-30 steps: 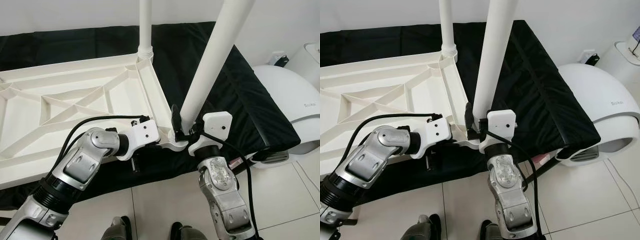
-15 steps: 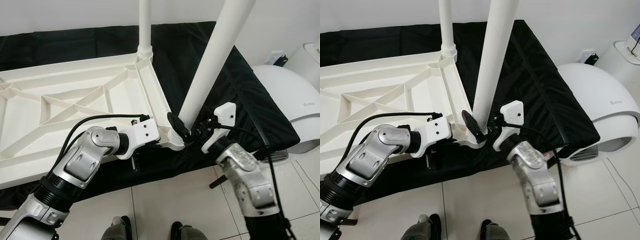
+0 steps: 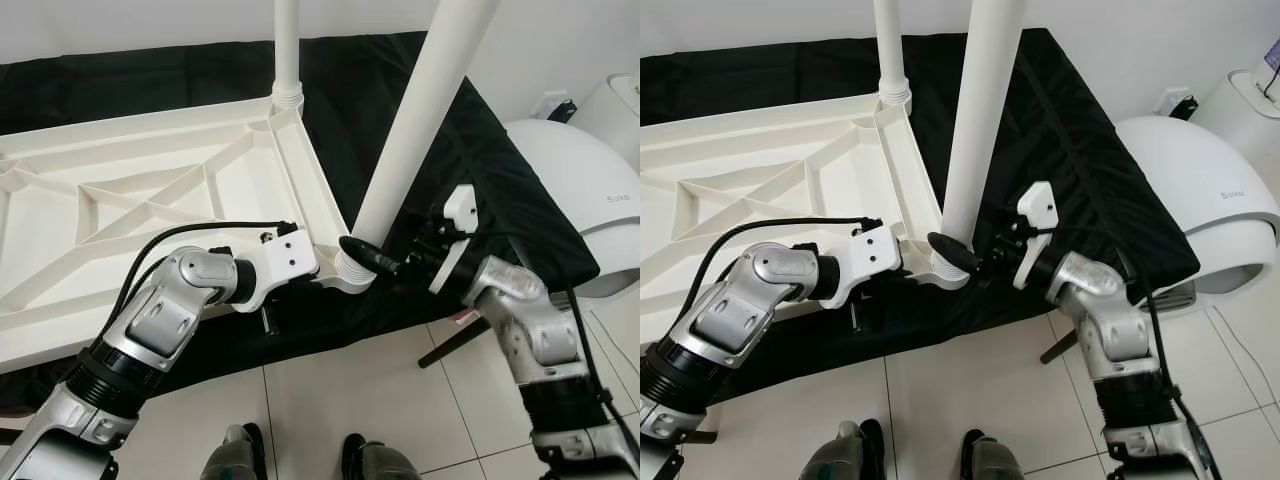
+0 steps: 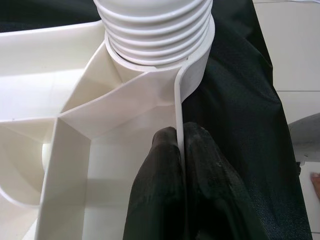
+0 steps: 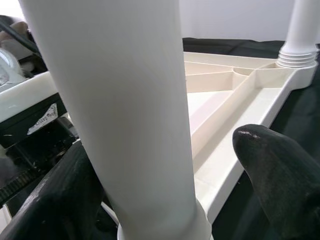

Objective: Building children table

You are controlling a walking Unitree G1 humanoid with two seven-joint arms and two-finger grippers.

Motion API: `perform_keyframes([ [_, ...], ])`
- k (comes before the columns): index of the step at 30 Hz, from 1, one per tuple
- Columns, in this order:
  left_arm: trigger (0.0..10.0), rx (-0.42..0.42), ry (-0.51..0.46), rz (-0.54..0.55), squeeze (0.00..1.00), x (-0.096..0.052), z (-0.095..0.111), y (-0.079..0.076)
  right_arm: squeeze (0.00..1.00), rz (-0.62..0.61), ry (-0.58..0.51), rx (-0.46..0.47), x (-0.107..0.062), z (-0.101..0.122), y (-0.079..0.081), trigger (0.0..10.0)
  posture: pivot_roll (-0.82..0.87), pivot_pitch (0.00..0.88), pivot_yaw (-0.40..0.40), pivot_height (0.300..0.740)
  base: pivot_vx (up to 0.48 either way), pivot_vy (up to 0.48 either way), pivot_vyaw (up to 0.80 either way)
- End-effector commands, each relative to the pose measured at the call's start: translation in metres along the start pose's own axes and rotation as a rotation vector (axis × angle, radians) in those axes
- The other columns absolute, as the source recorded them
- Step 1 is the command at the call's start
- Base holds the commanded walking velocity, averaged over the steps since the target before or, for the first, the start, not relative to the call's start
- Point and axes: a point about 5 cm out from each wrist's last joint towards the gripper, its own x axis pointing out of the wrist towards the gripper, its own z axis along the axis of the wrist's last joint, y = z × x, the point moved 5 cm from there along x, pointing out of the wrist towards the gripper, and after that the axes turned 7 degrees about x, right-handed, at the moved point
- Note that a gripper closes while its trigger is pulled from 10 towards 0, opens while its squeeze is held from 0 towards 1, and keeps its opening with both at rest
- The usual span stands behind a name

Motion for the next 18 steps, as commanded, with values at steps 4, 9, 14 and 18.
perform_keyframes([
  [4, 10.0, -0.048, 0.062, 0.001, 0.00, 0.005, -0.018, -0.009, 0.00, 0.076, 0.015, -0.017, 0.004, 0.000, 0.000, 10.0, -0.02, 0.214, -0.014, 0.740, 0.000, 0.000, 0.00],
  [9, 10.0, -0.048, 0.064, 0.002, 0.00, 0.005, -0.019, -0.010, 0.00, 0.167, 0.045, -0.025, 0.010, -0.003, 0.004, 10.0, -0.01, 0.207, -0.016, 0.740, 0.000, 0.000, 0.00],
  [14, 10.0, -0.048, 0.064, 0.002, 0.00, 0.005, -0.019, -0.011, 0.00, 0.239, 0.068, -0.020, 0.013, -0.007, 0.010, 10.0, -0.01, 0.204, -0.017, 0.740, 0.000, 0.000, 0.00],
  [18, 10.0, -0.045, 0.063, 0.002, 0.00, 0.005, -0.018, -0.011, 0.00, 0.291, 0.103, -0.020, 0.012, -0.014, 0.015, 9.4, -0.01, 0.201, -0.017, 0.740, 0.000, 0.000, 0.00],
])
